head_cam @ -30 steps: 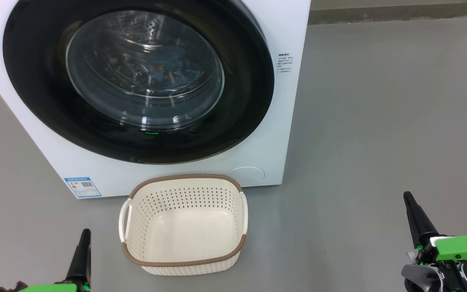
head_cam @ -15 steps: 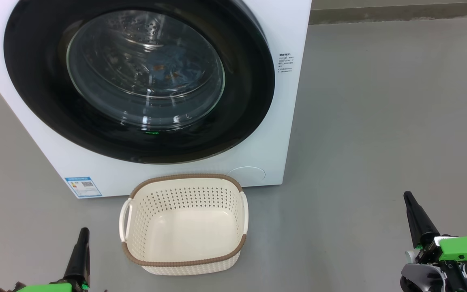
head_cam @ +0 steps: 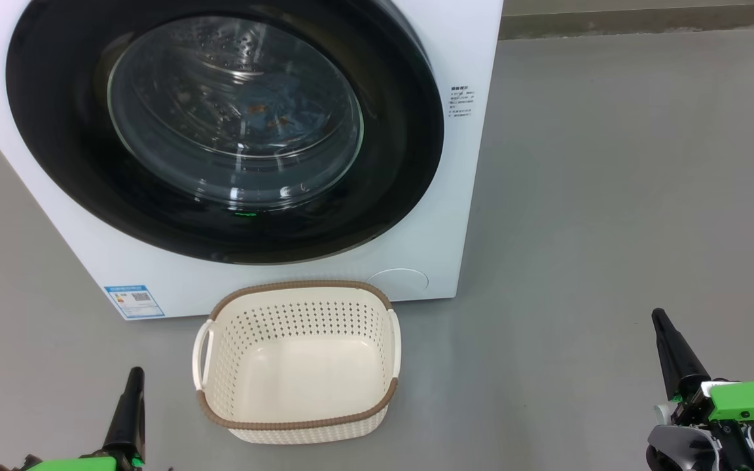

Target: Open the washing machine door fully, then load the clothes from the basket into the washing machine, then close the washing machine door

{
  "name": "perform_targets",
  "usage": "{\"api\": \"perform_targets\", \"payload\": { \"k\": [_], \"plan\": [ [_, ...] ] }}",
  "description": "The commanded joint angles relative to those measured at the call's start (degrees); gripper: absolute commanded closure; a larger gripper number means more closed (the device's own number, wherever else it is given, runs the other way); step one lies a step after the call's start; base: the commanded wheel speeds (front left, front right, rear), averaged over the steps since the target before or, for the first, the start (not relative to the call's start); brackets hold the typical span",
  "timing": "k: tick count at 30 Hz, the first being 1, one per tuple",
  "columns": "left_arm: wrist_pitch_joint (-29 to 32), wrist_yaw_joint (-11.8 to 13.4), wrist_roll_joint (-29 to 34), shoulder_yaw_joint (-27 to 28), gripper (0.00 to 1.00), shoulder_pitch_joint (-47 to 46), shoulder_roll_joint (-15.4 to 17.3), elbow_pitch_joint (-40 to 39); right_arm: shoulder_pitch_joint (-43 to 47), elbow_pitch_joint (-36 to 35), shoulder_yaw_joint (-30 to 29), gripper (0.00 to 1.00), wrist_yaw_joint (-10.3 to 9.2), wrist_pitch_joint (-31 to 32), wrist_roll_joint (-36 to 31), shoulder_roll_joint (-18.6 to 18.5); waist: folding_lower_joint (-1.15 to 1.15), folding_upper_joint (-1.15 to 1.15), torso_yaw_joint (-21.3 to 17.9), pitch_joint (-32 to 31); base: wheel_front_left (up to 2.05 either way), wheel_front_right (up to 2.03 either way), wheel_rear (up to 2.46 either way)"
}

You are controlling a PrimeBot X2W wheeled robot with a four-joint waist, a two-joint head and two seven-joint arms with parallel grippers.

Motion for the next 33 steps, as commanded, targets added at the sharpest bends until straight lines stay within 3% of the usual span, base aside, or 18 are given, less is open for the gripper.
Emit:
{"api": "perform_targets", "payload": {
  "k": [1,33],
  "plan": [
    [0.37,-0.38,-0.44,1.87,1.0,-2.29,0.52,-1.77,-1.54,-1.7,1.01,1.0,0.11,0.24,0.19,-0.45,0.0,0.0,0.0,0.0,0.0,0.0,0.0],
    [0.36,-0.38,-0.45,1.86,1.0,-2.29,0.52,-1.77,-1.55,-1.7,0.98,1.0,0.11,0.27,0.16,-0.43,0.0,0.0,0.0,0.0,0.0,0.0,0.0]
  ]
}}
